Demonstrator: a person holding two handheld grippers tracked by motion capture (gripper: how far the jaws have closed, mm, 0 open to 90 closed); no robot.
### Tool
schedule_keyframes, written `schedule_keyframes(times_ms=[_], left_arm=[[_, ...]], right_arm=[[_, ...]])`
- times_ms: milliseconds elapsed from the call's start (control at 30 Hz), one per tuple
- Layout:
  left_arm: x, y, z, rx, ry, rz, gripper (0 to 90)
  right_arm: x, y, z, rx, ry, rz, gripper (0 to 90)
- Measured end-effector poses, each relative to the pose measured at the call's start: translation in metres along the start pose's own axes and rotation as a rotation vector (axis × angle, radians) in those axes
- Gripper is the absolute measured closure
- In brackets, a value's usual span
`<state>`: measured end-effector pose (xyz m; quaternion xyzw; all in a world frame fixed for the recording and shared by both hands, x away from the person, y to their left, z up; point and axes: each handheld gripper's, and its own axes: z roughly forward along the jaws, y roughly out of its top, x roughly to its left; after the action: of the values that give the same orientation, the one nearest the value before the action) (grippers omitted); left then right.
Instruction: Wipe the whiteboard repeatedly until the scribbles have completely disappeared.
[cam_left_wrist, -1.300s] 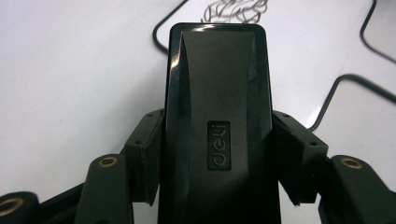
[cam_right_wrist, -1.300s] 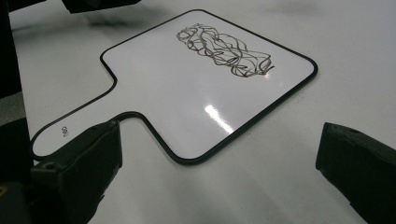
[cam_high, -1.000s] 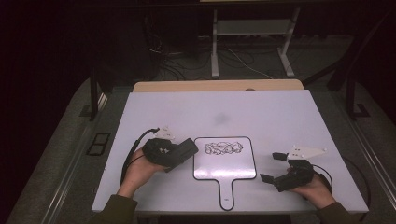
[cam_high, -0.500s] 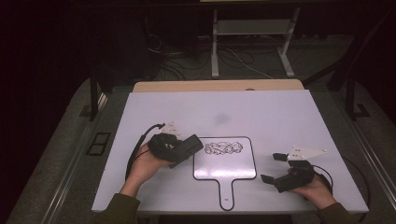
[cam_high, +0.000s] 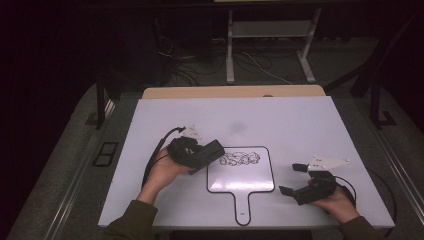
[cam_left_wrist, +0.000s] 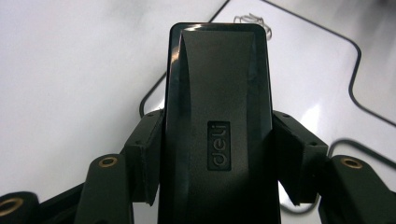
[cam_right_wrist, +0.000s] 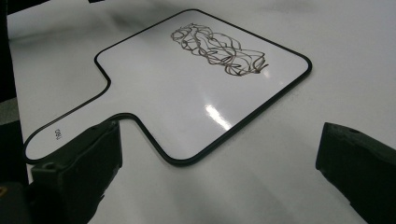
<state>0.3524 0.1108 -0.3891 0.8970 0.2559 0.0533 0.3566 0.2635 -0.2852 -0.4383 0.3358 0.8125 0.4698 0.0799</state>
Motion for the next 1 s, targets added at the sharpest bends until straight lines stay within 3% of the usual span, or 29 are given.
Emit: schedule_keyframes(times_ms=[133,500,700,867,1000], left_arm=[[0.000,0.007,0.008,0.008,0.001,0.013,39.2],[0.000,0.023,0.035,0.035,-0.001,-0.008,39.3],[-0.003,0.031,0.049,0.062,-0.006,0.021,39.2],[-0.004,0.034,0.059,0.079,0.030,0.034,39.3],[-0.003,0.034,0.066,0.084,0.030,0.033,39.3]], right_arm=[[0.001,0.000,0.001,0.002,0.003,-0.002,0.0],[0.001,0.000,0.000,0.001,0.003,-0.007,0.0],[0.001,-0.001,-0.001,-0.002,0.000,-0.003,0.0],[0.001,-0.001,0.000,0.000,0.003,-0.007,0.0],[0.002,-0.001,0.000,0.001,0.004,-0.006,0.0]])
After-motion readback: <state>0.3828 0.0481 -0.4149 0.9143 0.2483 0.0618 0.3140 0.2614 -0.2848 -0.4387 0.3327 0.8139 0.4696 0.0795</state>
